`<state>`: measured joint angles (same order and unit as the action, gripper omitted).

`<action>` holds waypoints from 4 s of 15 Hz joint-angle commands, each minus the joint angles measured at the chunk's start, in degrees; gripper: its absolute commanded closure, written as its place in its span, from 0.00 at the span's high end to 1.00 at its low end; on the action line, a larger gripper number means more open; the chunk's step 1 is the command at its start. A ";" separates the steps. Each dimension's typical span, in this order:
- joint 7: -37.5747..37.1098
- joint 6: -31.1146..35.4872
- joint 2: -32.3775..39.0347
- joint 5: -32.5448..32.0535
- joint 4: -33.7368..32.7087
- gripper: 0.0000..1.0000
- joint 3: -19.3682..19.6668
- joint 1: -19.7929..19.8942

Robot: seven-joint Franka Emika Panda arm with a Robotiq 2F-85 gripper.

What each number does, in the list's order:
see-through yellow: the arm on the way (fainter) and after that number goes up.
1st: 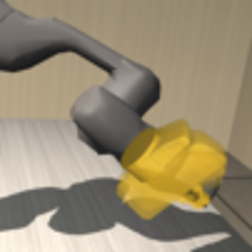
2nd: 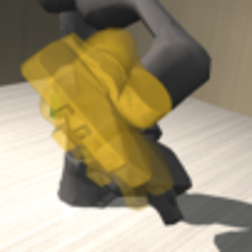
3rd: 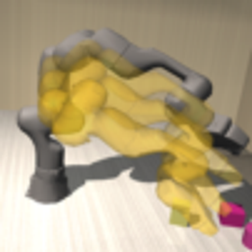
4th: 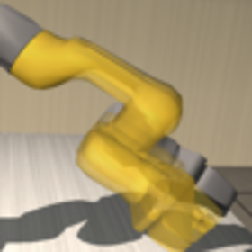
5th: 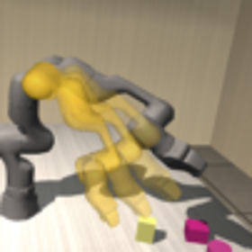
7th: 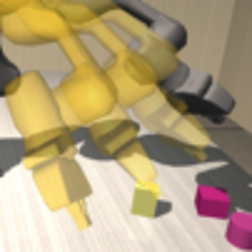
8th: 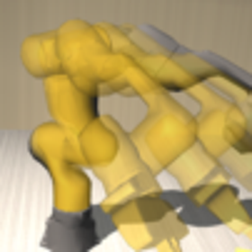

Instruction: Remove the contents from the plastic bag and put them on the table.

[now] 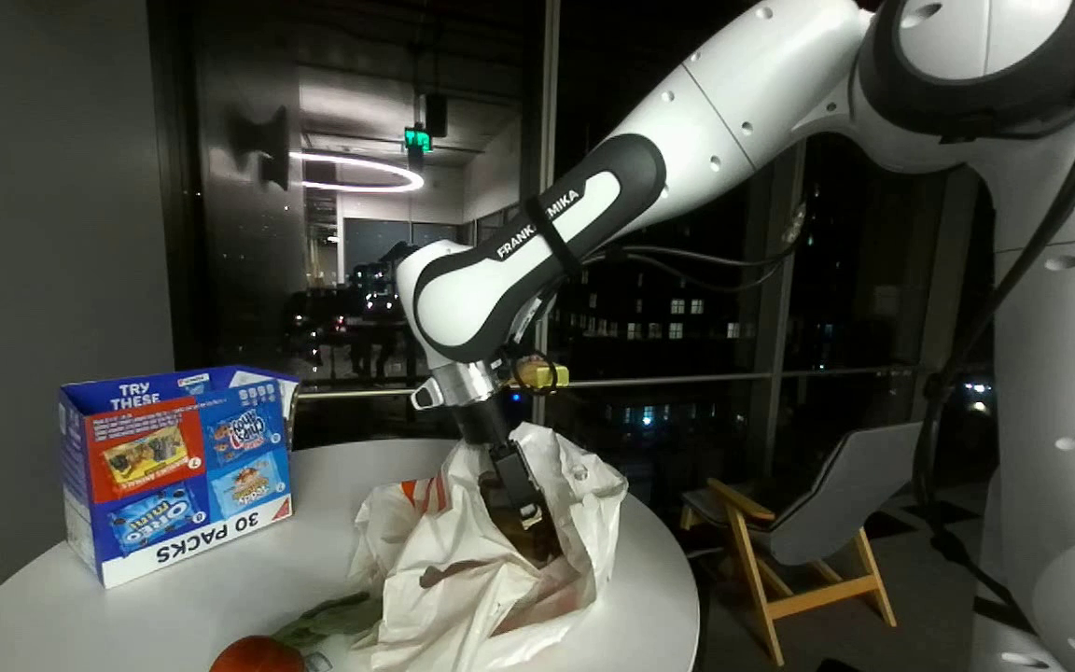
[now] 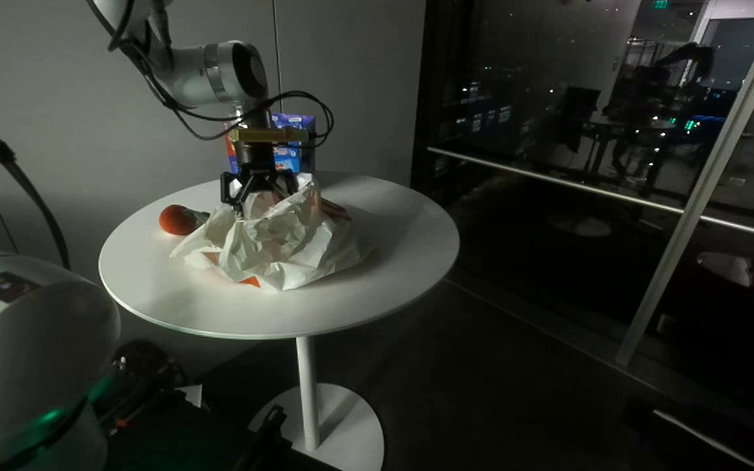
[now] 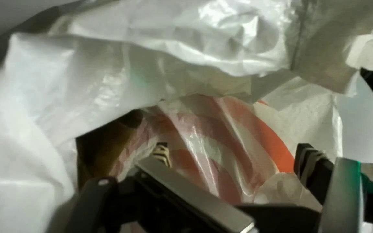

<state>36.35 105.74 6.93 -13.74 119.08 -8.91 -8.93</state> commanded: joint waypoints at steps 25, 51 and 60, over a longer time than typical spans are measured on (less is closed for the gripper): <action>-1.60 20.16 16.60 -22.45 -6.45 0.75 3.41 1.65; 7.14 12.72 0.11 -9.62 -1.39 0.07 0.99 3.77; 37.26 21.83 -9.31 20.68 6.40 0.08 3.89 6.16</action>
<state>62.75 127.12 0.89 -3.30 122.75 -6.31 -3.59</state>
